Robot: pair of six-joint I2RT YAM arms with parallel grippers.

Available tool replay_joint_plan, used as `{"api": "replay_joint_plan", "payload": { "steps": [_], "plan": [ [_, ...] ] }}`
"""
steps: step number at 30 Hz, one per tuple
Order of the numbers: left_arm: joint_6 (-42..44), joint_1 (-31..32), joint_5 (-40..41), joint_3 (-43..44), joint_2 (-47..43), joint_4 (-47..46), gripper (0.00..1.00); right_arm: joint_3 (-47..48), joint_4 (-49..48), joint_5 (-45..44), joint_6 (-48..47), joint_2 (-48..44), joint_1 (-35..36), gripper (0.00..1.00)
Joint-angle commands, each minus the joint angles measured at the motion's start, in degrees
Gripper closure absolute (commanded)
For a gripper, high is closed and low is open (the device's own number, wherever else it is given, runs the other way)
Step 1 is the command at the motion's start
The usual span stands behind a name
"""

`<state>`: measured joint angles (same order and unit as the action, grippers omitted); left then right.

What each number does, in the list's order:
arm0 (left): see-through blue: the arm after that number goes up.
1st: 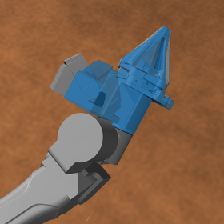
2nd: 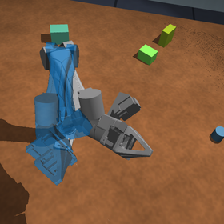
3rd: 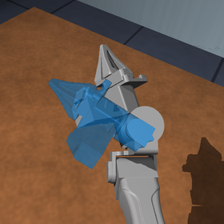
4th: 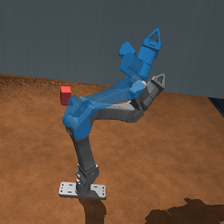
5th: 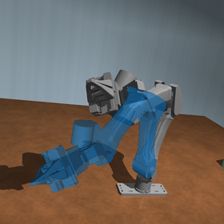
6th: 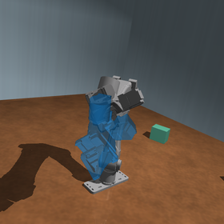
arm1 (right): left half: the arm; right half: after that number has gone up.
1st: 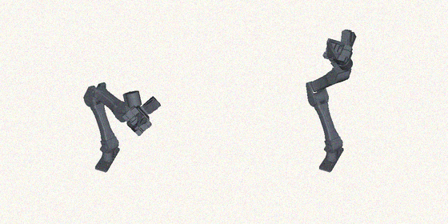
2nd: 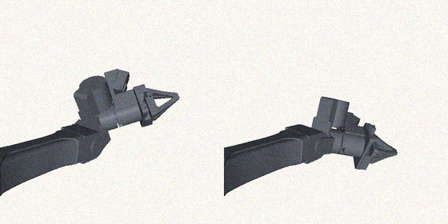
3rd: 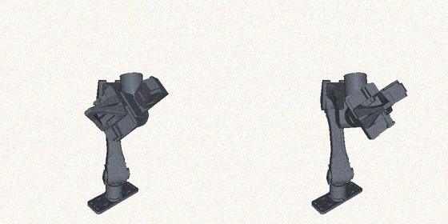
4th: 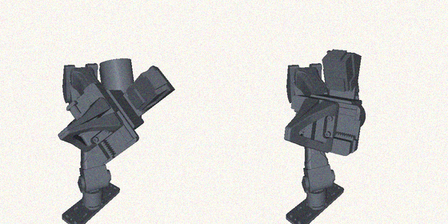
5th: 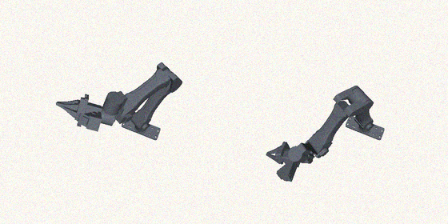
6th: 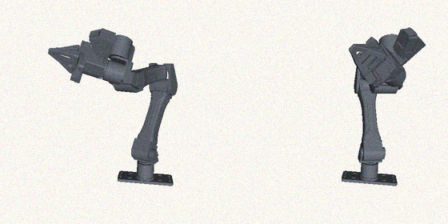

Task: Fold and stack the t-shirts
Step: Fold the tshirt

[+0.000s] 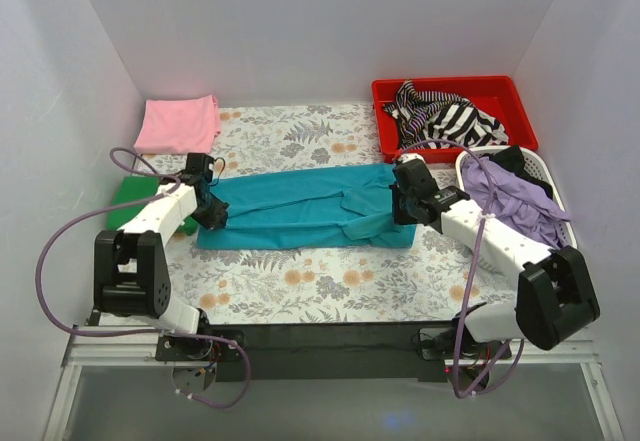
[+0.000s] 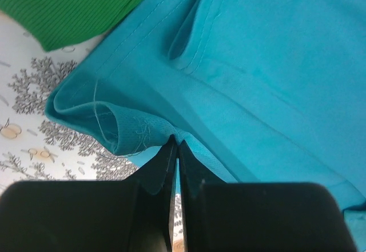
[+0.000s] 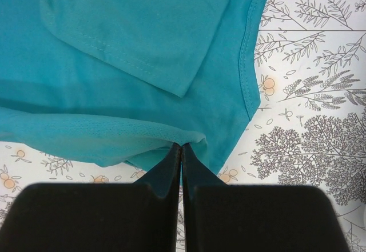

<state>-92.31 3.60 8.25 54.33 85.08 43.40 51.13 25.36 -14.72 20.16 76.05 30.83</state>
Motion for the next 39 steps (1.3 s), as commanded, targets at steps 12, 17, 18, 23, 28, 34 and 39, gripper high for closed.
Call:
{"api": "replay_joint_plan", "payload": {
  "steps": [12, 17, 18, 23, 28, 34, 39],
  "plan": [
    [6.00, 0.10, 3.62, 8.16, 11.85, -2.18, 0.95, 8.28, -2.34, 1.45, -4.52, 11.48, -4.46, 0.99],
    [6.27, 0.10, 2.21, 7.55, 11.61, -2.35, 0.33, 9.07, -2.95, 1.01, -5.39, 12.37, -4.64, 0.29],
    [6.44, 0.10, 2.21, 7.29, 10.99, -3.05, 0.24, 9.24, -3.21, 0.84, -5.48, 11.76, -4.72, 0.27],
    [7.94, 0.10, 5.01, 8.07, 4.76, -3.76, 0.21, 11.35, -3.83, 1.09, -6.54, 8.51, -4.73, 0.23],
    [9.69, 0.10, 6.09, 10.89, 1.06, -3.32, 0.21, 11.53, -3.75, 13.98, -6.28, 6.83, -4.64, 0.23],
    [11.45, 0.10, -0.94, 8.88, -1.49, -7.09, 0.21, 8.81, -4.18, 20.43, -5.14, 9.29, -2.01, 0.23],
    [11.98, 0.18, -6.66, 5.97, -2.02, -10.61, 0.21, 9.42, -4.53, 22.54, -3.29, 12.10, 0.45, 0.27]
  ]
}}
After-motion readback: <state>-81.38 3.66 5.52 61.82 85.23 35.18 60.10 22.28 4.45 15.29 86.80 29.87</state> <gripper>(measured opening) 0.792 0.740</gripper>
